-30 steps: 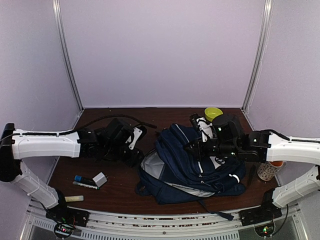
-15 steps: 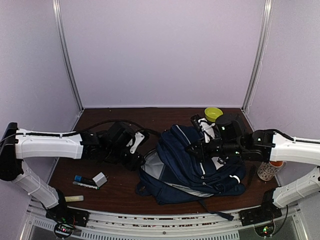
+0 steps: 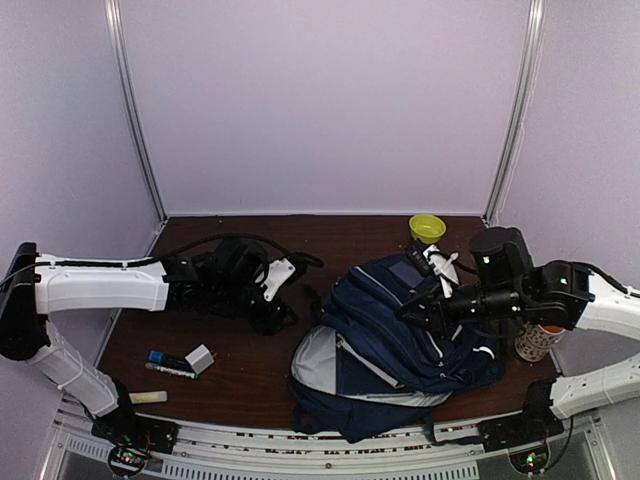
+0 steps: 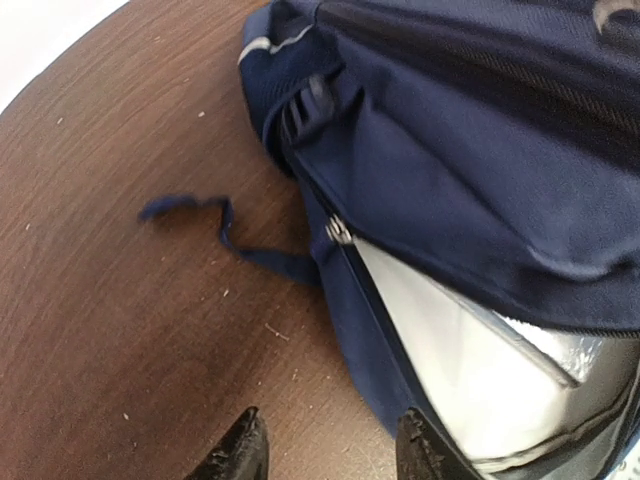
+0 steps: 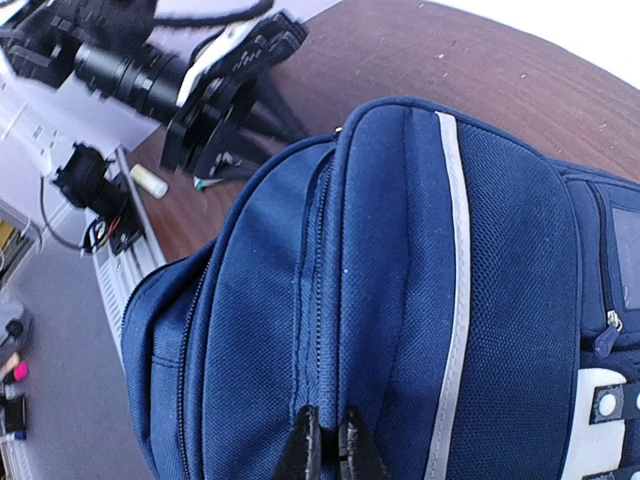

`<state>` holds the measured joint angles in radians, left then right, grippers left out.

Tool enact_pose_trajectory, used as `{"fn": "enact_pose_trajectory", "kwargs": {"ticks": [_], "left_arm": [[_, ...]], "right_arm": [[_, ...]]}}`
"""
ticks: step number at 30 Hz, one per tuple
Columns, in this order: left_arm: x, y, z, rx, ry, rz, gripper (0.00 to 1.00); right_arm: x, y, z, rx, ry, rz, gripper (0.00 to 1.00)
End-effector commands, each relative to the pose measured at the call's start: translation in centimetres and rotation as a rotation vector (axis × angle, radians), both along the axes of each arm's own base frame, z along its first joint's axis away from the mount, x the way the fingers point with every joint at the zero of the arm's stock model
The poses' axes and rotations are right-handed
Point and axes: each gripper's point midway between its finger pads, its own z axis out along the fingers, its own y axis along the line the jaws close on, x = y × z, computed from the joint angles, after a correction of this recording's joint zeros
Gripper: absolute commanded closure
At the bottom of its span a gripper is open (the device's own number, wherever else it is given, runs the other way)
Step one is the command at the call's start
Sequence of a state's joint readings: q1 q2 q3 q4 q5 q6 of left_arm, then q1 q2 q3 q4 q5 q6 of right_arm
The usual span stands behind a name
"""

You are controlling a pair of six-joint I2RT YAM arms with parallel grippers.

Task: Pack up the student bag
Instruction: Move the student bag to the center of the board, then grab the largest pocket of the student bag.

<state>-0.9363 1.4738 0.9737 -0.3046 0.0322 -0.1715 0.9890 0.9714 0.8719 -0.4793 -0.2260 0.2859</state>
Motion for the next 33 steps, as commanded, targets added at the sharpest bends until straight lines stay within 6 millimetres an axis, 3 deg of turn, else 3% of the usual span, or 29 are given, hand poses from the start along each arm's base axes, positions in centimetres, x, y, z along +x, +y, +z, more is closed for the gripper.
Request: {"fn": "enact_pose_trajectory", "kwargs": {"ticks": [1, 5, 13, 16, 20, 24, 33], "left_arm": [[-1.0, -2.7, 2.5, -0.078, -0.049, -0.217, 0.57], [-1.8, -3.2, 0.3, -0.015, -0.067, -0.365, 0.67], [-2.1, -4.2, -1.4, -0.145, -0.295, -0.498, 0.64], [-0.6, -4.4, -2.5, -0.111, -0.372, -0.484, 0.65], [0.7, -5.1, -4.6, -0.104, -0.343, -0.526, 0.67], [1.4, -5.7, -4.7, -0.154, -0.366, -0.538, 0.67], [0.8, -7.4, -4.9, -0.245, -0.363, -0.623, 0.69]], "right_arm": [[-2.8, -0.3, 0.6, 0.012, 0.020, 0.126, 1.00], [-3.4, -0.6, -0.5, -0.011, 0.046, 0.149, 1.00], [-5.5, -0.7, -0.4, 0.021, 0.076, 0.243, 1.00], [-6.5, -0.6, -0.9, 0.019, 0.112, 0.294, 1.00], [-6.9, -0.6, -1.1, 0.018, 0.118, 0.321, 1.00], [-6.6, -0.5, -0.7, 0.022, 0.110, 0.305, 1.00], [-6.0, 0.0, -1.1, -0.009, 0.139, 0.280, 1.00]]}}
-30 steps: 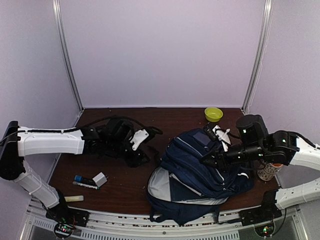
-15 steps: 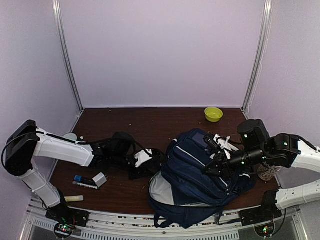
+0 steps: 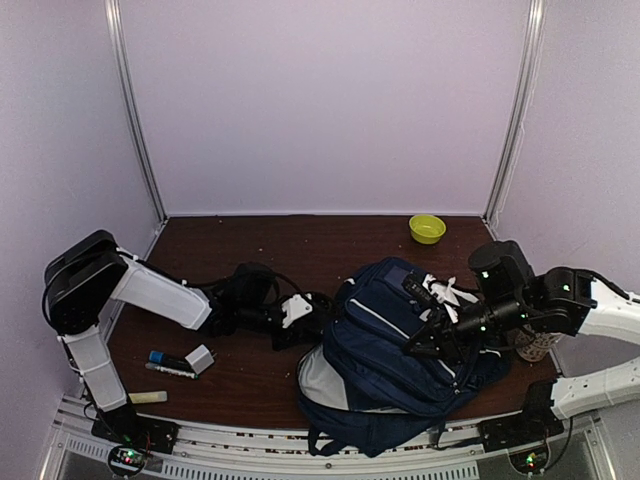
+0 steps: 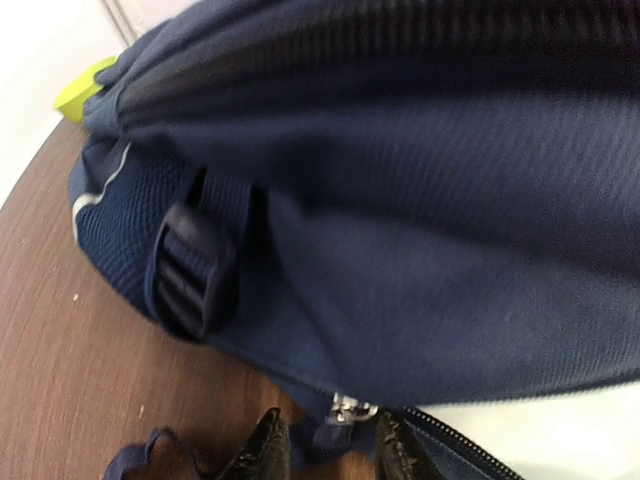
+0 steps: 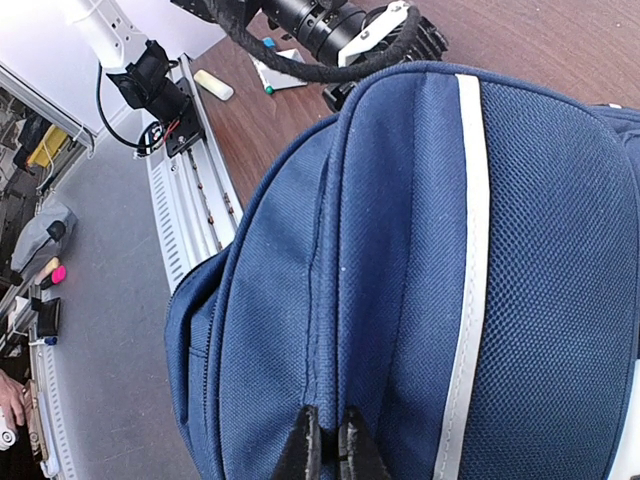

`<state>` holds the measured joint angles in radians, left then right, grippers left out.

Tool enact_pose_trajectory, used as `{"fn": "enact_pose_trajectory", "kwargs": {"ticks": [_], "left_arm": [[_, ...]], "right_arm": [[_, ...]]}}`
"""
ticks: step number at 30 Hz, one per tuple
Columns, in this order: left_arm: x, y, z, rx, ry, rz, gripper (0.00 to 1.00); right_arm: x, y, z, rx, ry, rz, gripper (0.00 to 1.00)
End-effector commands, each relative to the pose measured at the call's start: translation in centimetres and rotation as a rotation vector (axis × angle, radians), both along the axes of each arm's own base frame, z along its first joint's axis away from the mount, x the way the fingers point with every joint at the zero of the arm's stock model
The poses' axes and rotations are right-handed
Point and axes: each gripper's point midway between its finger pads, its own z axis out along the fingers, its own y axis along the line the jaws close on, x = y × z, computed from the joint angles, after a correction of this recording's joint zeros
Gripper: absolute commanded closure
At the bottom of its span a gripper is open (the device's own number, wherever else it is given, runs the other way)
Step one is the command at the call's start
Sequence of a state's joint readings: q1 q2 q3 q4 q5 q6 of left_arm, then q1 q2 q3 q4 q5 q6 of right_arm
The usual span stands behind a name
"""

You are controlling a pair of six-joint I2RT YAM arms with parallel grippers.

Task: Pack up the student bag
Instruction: Grab the largest pocket of the student bag.

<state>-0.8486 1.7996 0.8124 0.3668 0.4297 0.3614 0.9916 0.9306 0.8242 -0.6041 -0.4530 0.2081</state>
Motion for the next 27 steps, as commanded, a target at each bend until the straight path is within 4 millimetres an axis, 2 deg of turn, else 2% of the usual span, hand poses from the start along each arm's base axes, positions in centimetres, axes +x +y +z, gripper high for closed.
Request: {"fn": "enact_pose_trajectory", "kwargs": {"ticks": [1, 9, 13, 17, 20, 27], "left_arm": [[-0.1, -2.2, 2.0, -0.105, -0.038, -0.100, 0.69], [-0.9, -2.3, -0.1, -0.060, 0.003, -0.156, 0.74], [0.2, -1.4, -0.8, -0.047, 0.004, -0.119, 0.74], [1.0, -0.3, -0.5, -0.029, -0.009, -0.104, 0.74], [1.0, 0.3, -1.6, 0.020, 0.007, -0.116, 0.73], [1.4, -0.2, -3.0, 0.036, 0.036, -0.131, 0.78]], "right_arm": [[-0.7, 0.8, 1.7, 0.044, 0.022, 0.044, 1.00], [-0.5, 1.1, 2.4, 0.055, 0.023, 0.030, 1.00], [-0.5, 1.0, 2.7, 0.056, 0.020, 0.027, 1.00], [-0.4, 0.9, 2.7, 0.056, 0.022, 0.021, 1.00], [-0.4, 1.0, 2.6, 0.058, 0.026, 0.019, 1.00], [-0.4, 1.0, 2.8, 0.063, 0.022, 0.017, 1.00]]}}
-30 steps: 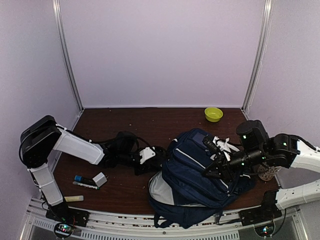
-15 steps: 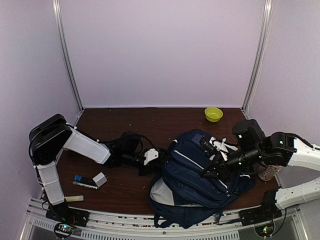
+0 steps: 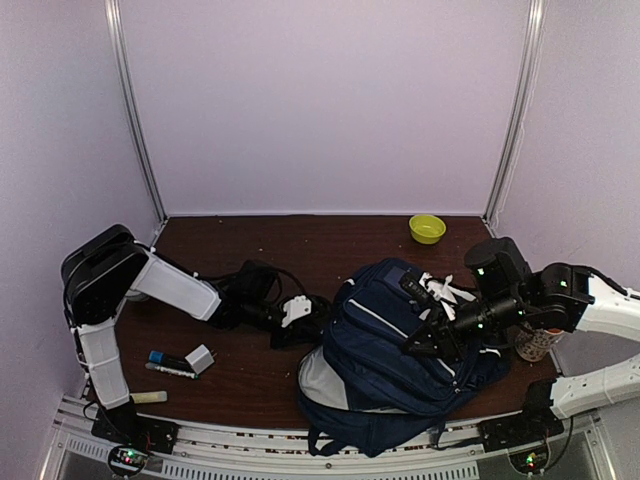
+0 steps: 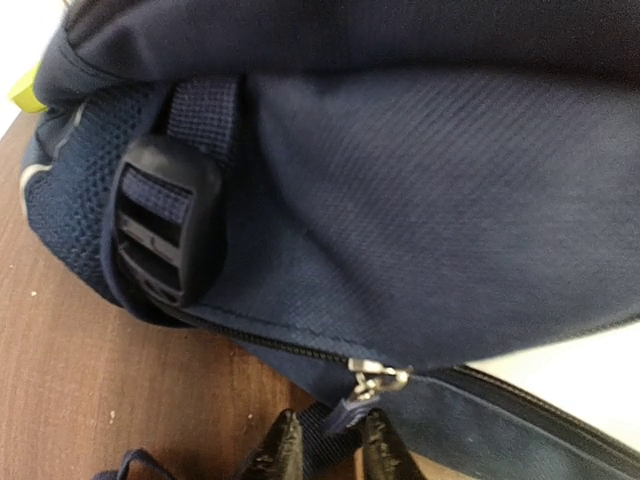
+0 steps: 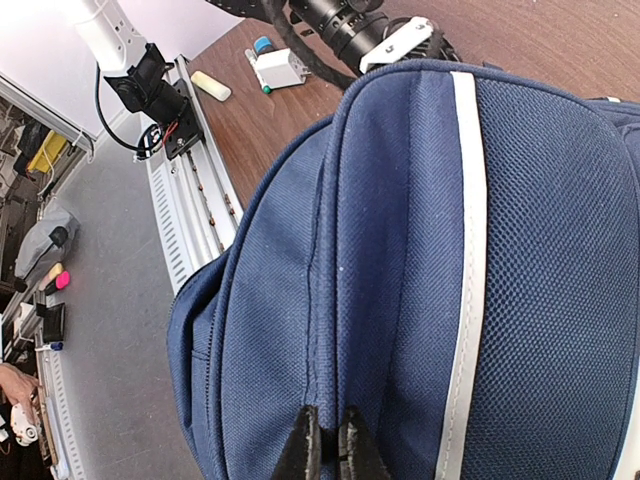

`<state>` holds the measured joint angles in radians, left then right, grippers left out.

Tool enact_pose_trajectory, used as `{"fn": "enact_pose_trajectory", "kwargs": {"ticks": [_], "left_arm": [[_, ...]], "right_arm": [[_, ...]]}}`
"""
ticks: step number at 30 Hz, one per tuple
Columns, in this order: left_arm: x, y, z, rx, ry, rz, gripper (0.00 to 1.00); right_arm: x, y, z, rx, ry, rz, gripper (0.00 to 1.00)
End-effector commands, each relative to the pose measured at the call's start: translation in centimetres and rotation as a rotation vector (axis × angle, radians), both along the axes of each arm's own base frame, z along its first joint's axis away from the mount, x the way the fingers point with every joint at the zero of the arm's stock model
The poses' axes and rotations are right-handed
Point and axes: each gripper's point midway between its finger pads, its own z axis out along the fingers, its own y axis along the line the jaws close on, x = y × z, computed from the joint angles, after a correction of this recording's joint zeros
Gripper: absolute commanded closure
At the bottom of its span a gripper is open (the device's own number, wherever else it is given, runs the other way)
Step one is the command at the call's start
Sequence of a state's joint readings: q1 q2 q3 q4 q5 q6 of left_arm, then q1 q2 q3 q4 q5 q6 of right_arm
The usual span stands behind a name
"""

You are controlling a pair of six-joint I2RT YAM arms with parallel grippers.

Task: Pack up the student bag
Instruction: Grab the largest pocket of the student bag.

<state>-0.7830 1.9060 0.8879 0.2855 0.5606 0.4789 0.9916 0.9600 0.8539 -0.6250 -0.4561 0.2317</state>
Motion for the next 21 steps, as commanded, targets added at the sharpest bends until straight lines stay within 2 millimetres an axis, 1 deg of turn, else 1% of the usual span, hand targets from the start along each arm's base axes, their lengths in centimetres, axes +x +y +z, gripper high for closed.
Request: {"fn": "enact_pose_trajectory", "kwargs": {"ticks": [1, 3, 4, 6, 13, 16, 19, 20, 21], "left_arm": [[0.5, -0.8, -0.5, -0.002, 0.002, -0.031, 0.80], [0.7, -1.0, -0.7, -0.004, 0.004, -0.031, 0.82], [0.7, -1.1, -0.6, -0.008, 0.003, -0.032, 0.86], [0.9, -1.0, -0.5, -0.011, 0.004, -0.026, 0.99], [1.0, 0.4, -0.1, -0.013, 0.034, 0.004, 1.00], [1.4, 1.2, 0.2, 0.000, 0.034, 0.055, 1.00], [1.2, 1.5, 0.4, 0.006, 0.049, 0.060, 1.00], [1.1, 1.6, 0.5, 0.005, 0.053, 0.062, 1.00], [1.1, 1.6, 0.6, 0.005, 0.054, 0.063, 1.00]], "right_arm": [[-0.5, 0.7, 2.7, 0.077, -0.009, 0.029, 1.00], [-0.5, 0.7, 2.6, 0.075, -0.008, 0.029, 1.00], [-0.5, 0.7, 2.5, 0.072, -0.006, 0.027, 1.00], [-0.5, 0.7, 2.5, 0.070, -0.008, 0.028, 1.00], [-0.4, 0.7, 1.8, 0.056, -0.002, 0.024, 1.00], [-0.4, 0.8, 1.6, 0.051, 0.004, 0.027, 1.00], [-0.3, 0.9, 1.3, 0.044, 0.008, 0.024, 1.00], [-0.2, 1.0, 1.1, 0.042, 0.010, 0.024, 1.00], [-0.2, 1.1, 1.0, 0.037, 0.014, 0.024, 0.97]]}}
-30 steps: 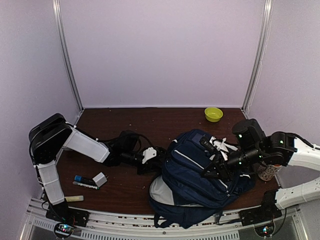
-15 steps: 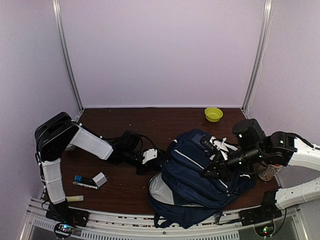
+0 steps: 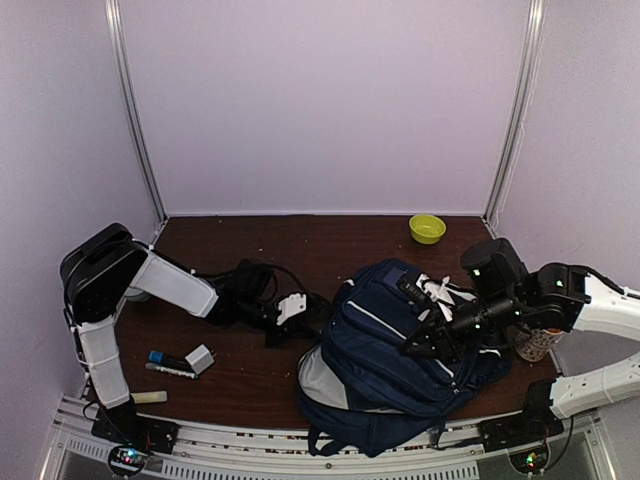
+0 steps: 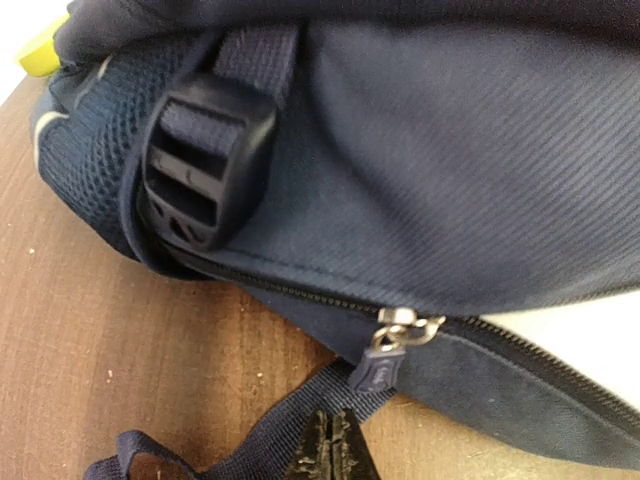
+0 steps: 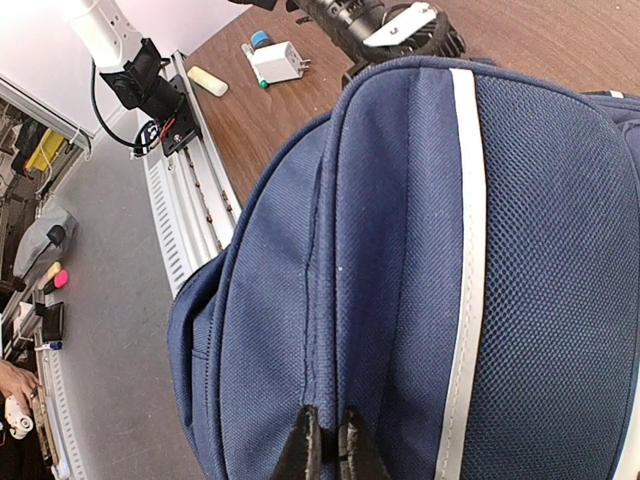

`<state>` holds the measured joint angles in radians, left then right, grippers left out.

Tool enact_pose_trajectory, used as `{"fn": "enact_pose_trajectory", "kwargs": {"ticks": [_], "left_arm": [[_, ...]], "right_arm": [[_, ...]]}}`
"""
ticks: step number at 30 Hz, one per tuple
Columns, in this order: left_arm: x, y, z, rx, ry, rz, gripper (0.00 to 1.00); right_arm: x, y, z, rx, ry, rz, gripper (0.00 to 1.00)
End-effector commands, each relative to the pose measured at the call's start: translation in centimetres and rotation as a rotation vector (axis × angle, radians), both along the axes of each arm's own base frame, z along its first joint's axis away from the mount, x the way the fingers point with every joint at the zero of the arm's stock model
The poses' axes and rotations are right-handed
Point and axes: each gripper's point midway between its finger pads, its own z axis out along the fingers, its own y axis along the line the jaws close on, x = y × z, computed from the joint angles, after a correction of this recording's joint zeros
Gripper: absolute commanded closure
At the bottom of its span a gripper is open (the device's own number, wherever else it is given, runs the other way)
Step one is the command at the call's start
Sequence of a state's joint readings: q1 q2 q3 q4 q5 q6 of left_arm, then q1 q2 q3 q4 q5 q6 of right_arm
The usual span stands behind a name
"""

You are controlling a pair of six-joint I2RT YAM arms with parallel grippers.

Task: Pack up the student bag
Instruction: Place the largest pocket of the student bag, then move the student bag to the center of the board.

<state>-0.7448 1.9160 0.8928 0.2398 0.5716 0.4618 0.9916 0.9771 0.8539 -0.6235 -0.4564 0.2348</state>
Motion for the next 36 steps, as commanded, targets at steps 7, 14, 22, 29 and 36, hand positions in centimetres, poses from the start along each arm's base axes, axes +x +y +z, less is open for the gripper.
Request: {"fn": "enact_pose_trajectory", "kwargs": {"ticks": [7, 14, 22, 29, 36], "left_arm": [[0.2, 0.7, 2.2, -0.025, -0.009, 0.045, 1.00], [0.0, 0.8, 2.0, -0.015, 0.004, 0.048, 1.00], [-0.1, 1.2, 2.1, -0.002, 0.020, 0.070, 1.00], [-0.2, 1.9, 2.9, -0.005, 0.028, 0.111, 1.00], [-0.8, 2.9, 2.6, 0.016, 0.057, 0.152, 1.00]], "right_arm": [[-0.2, 1.6, 1.2, 0.025, 0.036, 0.038, 0.68], [1.3, 2.7, 3.2, 0.068, -0.031, 0.012, 0.43], [10.5, 2.8, 1.9, 0.028, -0.140, -0.405, 0.53], [14.1, 3.8, -2.5, -0.036, -0.048, -0.597, 0.62], [16.0, 4.5, -7.4, -0.224, 0.029, -0.683, 0.66]]}}
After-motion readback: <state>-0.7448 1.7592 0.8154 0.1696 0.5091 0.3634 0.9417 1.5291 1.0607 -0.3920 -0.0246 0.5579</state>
